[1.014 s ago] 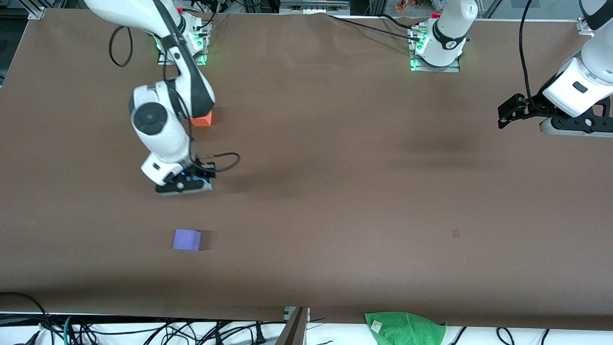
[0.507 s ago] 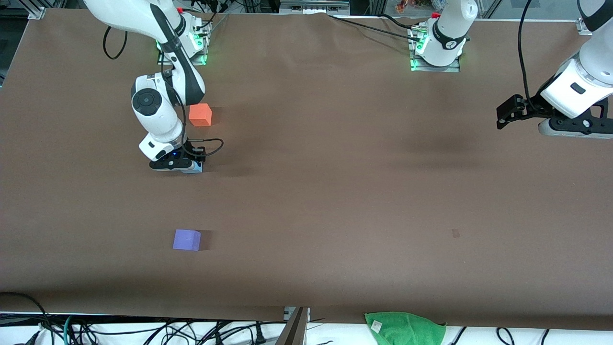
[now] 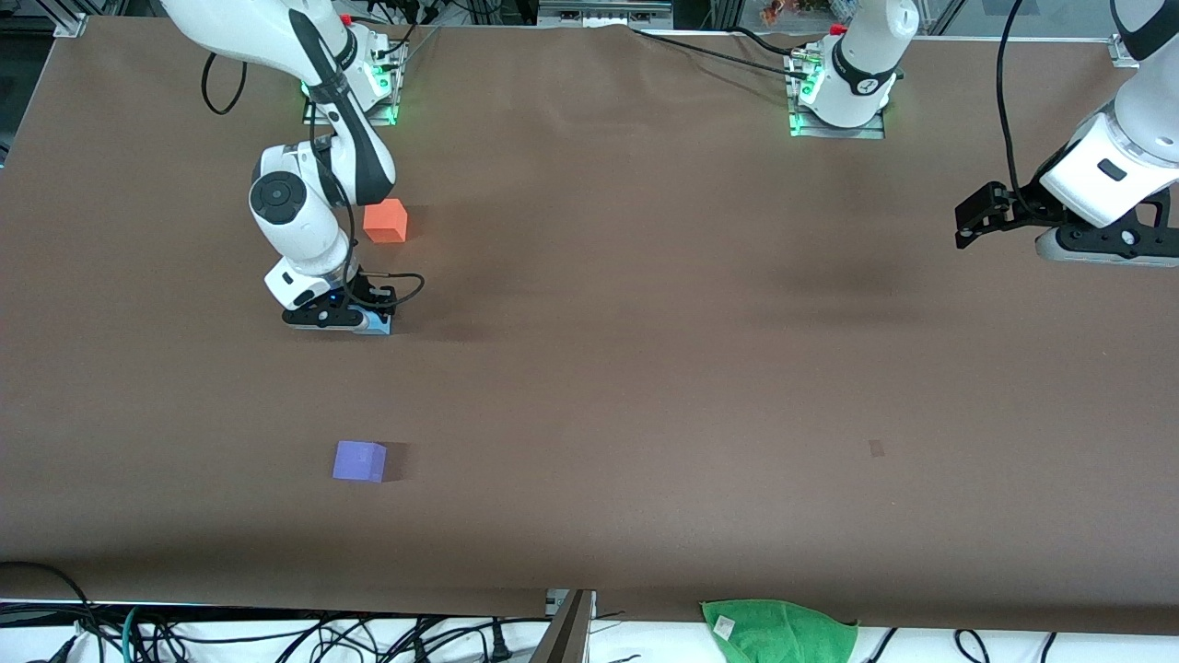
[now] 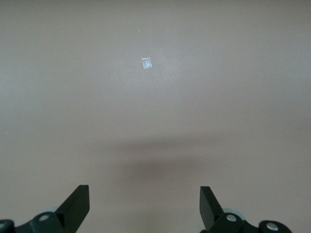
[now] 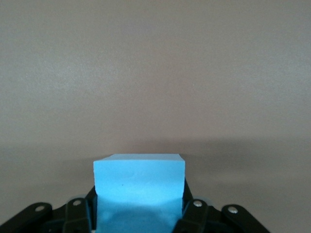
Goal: Place blue block between orange and purple blocks
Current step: 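Carry the blue block with the right gripper between orange and purple blocks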
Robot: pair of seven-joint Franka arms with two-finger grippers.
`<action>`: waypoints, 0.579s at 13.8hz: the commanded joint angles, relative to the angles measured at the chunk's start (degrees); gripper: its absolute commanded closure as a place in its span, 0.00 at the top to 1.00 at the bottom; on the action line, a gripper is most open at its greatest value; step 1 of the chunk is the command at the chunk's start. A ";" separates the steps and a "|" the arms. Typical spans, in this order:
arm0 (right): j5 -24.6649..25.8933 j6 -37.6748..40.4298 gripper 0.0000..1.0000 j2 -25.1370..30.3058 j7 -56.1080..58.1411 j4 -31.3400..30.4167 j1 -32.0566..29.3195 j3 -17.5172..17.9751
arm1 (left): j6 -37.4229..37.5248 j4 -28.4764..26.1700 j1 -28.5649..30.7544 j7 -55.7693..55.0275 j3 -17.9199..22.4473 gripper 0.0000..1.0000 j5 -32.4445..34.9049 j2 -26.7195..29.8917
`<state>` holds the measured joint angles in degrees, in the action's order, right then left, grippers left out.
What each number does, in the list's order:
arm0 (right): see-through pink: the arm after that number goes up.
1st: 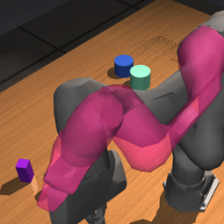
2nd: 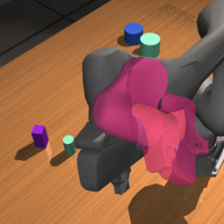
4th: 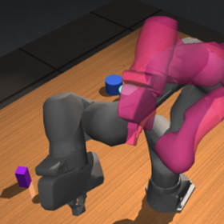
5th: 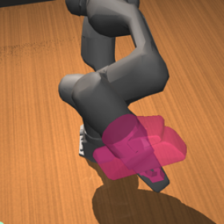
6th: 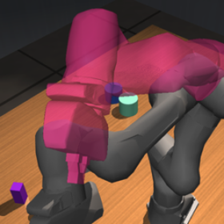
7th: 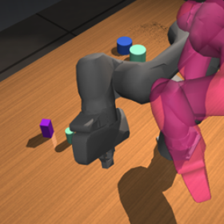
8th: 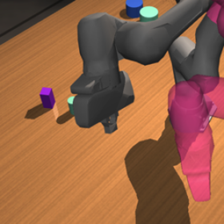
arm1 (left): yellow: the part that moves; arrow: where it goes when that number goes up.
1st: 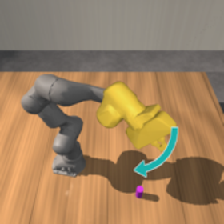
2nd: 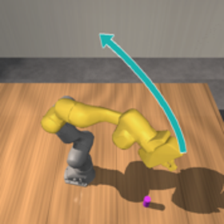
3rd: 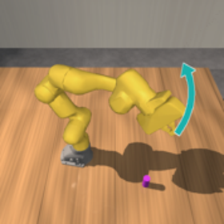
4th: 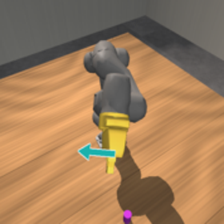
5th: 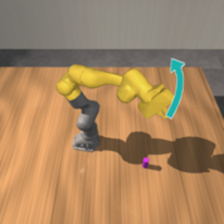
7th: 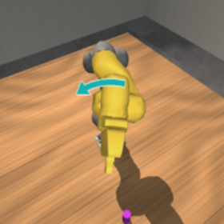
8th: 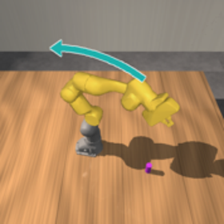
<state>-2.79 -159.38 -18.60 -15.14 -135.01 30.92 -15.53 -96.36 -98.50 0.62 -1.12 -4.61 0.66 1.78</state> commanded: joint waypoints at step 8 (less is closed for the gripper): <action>-1.78 -2.77 0.18 -4.16 0.02 3.70 0.19 1.12 | 1.26 1.73 -0.27 0.50 0.13 1.00 -0.05 -0.81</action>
<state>-3.52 -161.48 -21.53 -15.14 -132.46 31.05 -14.69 -96.35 -98.49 0.62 -1.12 -4.61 0.66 1.75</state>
